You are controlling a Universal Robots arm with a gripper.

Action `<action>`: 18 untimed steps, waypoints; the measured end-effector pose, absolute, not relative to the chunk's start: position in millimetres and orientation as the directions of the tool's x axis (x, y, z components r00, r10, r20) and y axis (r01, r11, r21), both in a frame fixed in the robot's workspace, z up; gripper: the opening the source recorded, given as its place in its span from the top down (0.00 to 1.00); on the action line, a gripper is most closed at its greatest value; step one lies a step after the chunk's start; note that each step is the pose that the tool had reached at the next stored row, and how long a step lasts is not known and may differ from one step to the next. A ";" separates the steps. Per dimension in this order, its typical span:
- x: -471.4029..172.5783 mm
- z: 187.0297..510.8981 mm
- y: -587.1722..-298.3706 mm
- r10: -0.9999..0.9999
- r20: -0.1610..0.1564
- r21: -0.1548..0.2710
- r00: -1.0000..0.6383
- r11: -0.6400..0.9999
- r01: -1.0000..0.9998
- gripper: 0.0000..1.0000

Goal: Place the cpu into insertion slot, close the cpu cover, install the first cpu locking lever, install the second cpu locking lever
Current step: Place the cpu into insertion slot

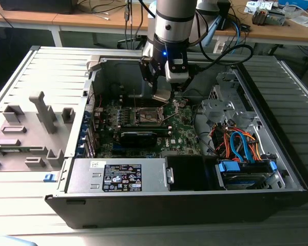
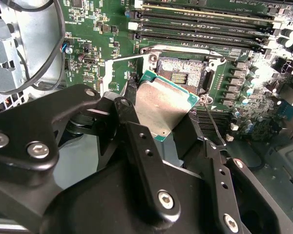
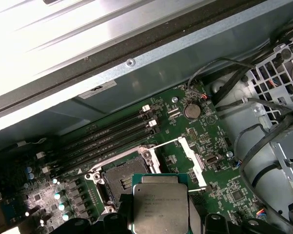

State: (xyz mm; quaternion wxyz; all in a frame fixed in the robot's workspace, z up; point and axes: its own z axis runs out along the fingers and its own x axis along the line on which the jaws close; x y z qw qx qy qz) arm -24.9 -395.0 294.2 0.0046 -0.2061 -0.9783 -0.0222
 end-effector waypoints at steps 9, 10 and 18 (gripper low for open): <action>-24.9 294.1 -395.0 0.412 0.018 0.042 -0.911 0.910 0.413 0.45; -24.9 294.1 -395.0 0.413 0.018 0.042 -0.910 0.910 0.414 0.45; -24.9 294.0 -395.0 0.422 0.018 0.042 -0.906 0.906 0.422 0.45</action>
